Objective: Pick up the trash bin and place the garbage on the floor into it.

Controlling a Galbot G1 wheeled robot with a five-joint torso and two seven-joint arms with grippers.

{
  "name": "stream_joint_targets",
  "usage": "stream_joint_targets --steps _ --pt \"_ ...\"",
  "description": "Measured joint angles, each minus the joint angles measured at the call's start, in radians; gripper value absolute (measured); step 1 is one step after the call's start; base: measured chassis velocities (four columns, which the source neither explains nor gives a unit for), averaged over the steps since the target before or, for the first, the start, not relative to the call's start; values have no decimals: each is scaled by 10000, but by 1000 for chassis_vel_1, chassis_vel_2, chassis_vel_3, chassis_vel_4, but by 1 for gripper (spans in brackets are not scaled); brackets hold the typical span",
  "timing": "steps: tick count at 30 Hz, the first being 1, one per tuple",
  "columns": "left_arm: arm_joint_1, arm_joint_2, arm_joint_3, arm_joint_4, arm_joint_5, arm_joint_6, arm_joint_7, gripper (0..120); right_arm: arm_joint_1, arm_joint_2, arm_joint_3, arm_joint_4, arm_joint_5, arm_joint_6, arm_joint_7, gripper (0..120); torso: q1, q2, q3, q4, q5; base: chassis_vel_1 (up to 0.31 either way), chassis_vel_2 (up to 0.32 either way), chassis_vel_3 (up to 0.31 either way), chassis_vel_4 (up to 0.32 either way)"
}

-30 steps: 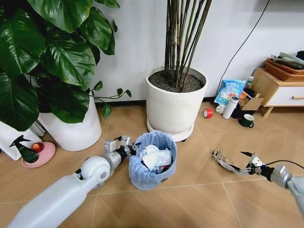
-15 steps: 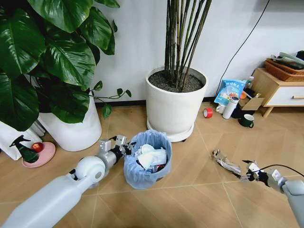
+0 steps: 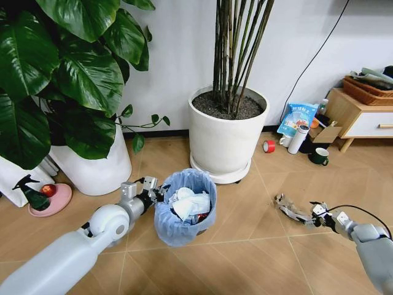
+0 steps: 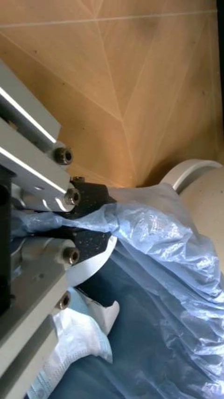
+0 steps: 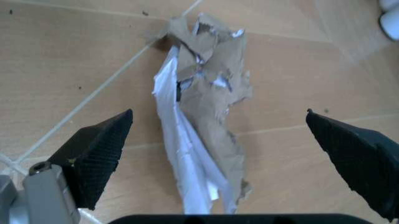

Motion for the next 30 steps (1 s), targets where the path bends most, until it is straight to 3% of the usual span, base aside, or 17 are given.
stream_joint_targets --steps 26,30 --pt "1067 237 -896 -335 370 -127 294 0 -14 328 -249 -431 -50 -364 454 100 0 -1 0 -2 0 0 0 0 0" --pt "1167 263 -949 -337 426 -161 337 0 22 365 -262 -512 -46 -417 503 92 0 -1 0 -1 2 0 0 0 0"
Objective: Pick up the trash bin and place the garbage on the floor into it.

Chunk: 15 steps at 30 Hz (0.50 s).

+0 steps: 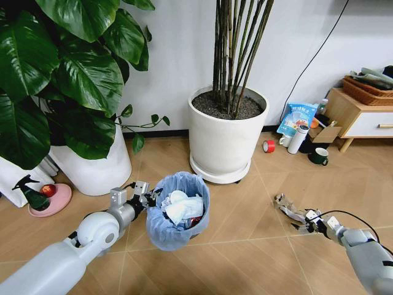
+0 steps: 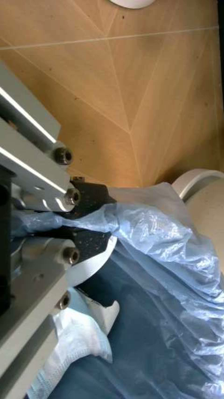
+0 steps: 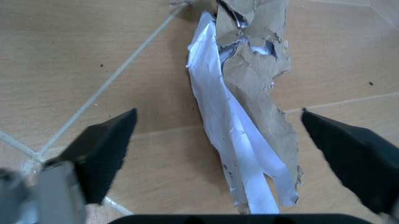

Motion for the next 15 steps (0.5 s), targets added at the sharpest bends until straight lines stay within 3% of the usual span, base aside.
stream_joint_targets --steps 4,6,15 --pt "46 0 -28 -1 32 -13 9 0 129 95 -65 -226 -1 -107 192 72 0 0 0 -1 2 0 0 0 0" --pt "56 0 -36 -4 36 -16 9 0 145 104 -80 -262 -2 -122 230 70 0 0 0 0 1 0 0 0 0" --pt "96 0 -105 -1 40 -49 39 0 172 70 -188 -431 -120 -262 716 34 0 0 0 -1 -1 0 0 0 0"
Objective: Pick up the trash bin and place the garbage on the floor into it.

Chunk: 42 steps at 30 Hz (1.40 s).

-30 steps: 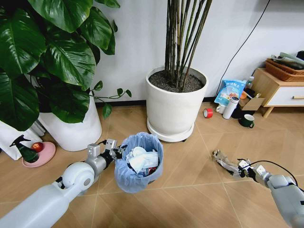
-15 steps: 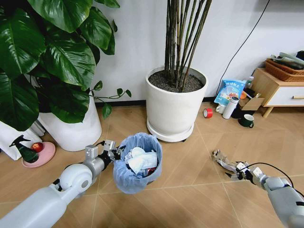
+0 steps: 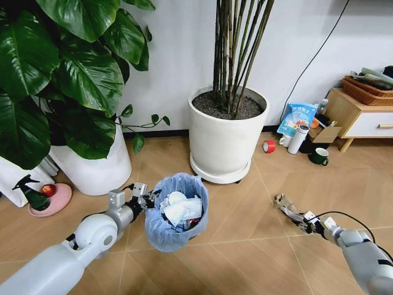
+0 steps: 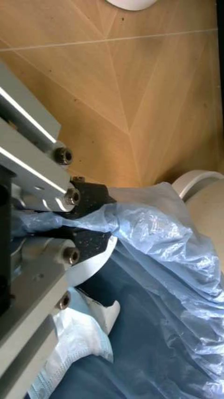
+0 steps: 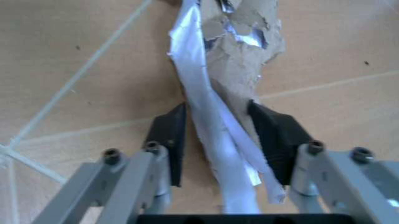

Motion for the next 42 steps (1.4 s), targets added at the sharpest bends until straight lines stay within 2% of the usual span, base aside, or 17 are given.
stream_joint_targets --steps 2,5,7,9,18,22,33,38,41,42 --pt "0 -4 -8 4 0 -2 3 0 -10 -6 -4 -6 -2 -13 54 30 0 0 0 0 0 0 0 0 0" --pt "5 -18 -17 31 -2 -9 20 0 -74 -14 -8 -23 -12 -46 239 14 0 0 0 0 1 0 0 0 0" --pt "12 -23 -20 41 -2 -12 23 0 -83 -14 -7 -27 -15 -52 276 12 0 0 0 0 1 0 0 0 0" --pt "37 -31 -33 55 1 -17 34 0 -97 -15 -6 -34 -21 -67 355 0 0 0 0 0 0 0 0 0 0" --pt "54 -42 -8 99 43 -27 58 0 -217 -158 157 195 244 -17 159 0 0 0 0 1 2 0 0 0 0" --pt "-100 -92 160 178 52 -15 30 0 -485 -357 302 777 731 136 -580 0 0 0 0 0 0 0 0 0 0" --pt "-621 -154 621 381 -75 60 -116 0 -717 -544 283 1548 1584 360 -1462 0 0 0 0 2 0 0 0 0 0" --pt "-1038 -190 1164 725 -91 64 -100 0 -1025 -732 254 2288 2723 509 -2101 0 0 0 0 4 -1 0 0 0 0" --pt "-1873 -492 2137 1296 -180 62 -107 0 -1337 -969 207 3214 3966 748 -3024 0 0 0 0 1 -1 0 0 0 0" --pt "-1873 -492 2137 1296 -180 62 -107 0 -1337 -969 207 3214 3966 748 -3024 0 0 0 0 1 -1 0 0 0 0"
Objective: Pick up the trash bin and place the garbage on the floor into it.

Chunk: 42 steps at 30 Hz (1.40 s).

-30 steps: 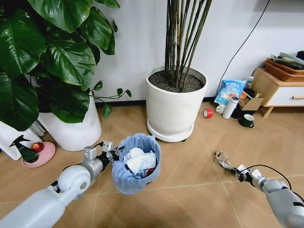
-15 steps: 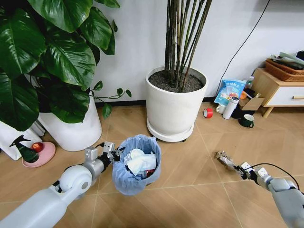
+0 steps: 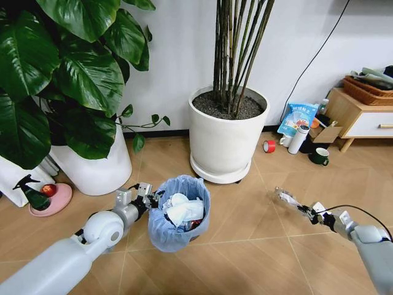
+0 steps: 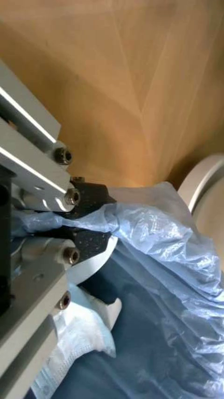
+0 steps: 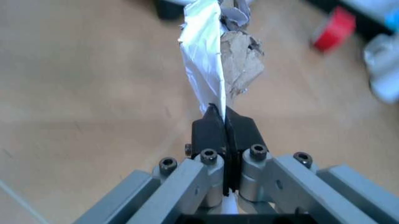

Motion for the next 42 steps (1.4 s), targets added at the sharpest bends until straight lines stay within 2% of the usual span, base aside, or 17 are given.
stream_joint_targets --steps 1,3,4,6,8,9,12,13,16,22,30,42 --pt "-280 -116 313 155 -41 0 -9 0 -137 -90 -39 303 390 41 -243 0 0 0 1 0 -6 0 0 0 0" --pt "-858 -365 957 461 -146 -7 -59 0 -521 -314 -79 1161 1380 64 -797 0 0 0 0 -2 10 0 0 0 0" --pt "-858 -365 957 461 -146 -7 -59 0 -521 -314 -79 1161 1380 64 -797 0 0 0 0 -2 10 0 0 0 0" --pt "-1358 -585 1504 723 -238 -30 -55 0 -787 -509 -107 1965 2635 184 -1457 0 0 0 0 -9 -5 0 0 0 0" --pt "-1650 -766 1854 962 -247 -74 -29 0 -905 -641 -145 2488 3802 386 -2069 0 0 0 0 -1 6 0 0 0 0" --pt "-1650 -766 1854 962 -247 -74 -29 0 -905 -641 -145 2488 3802 386 -2069 0 0 0 0 -1 6 0 0 0 0" --pt "-1979 -1093 2211 1311 -245 -142 51 0 -1032 -817 -237 3050 5409 548 -2820 0 0 0 1 3 3 0 0 0 0" --pt "-1979 -1093 2211 1311 -245 -142 51 0 -1032 -817 -237 3050 5409 548 -2820 0 0 0 1 3 3 0 0 0 0" --pt "-2268 -1410 2493 1580 -246 -176 156 0 -1094 -949 -482 3572 7251 518 -3672 0 0 0 1 -1 3 0 0 0 0" --pt "-2743 -1966 2846 1977 -348 -202 186 0 -999 -1098 -1211 4444 8994 -254 -4848 0 0 0 0 -3 4 0 0 0 0" --pt "-3175 -2134 3173 1859 -750 -190 68 0 -282 -747 -2698 4914 9745 -1166 -5515 0 0 0 1 0 0 0 0 0 0" --pt "-3376 -2116 3354 1264 -1158 -145 18 0 800 142 -4239 4043 8712 -1190 -5170 0 0 0 1 -1 2 0 0 0 0"
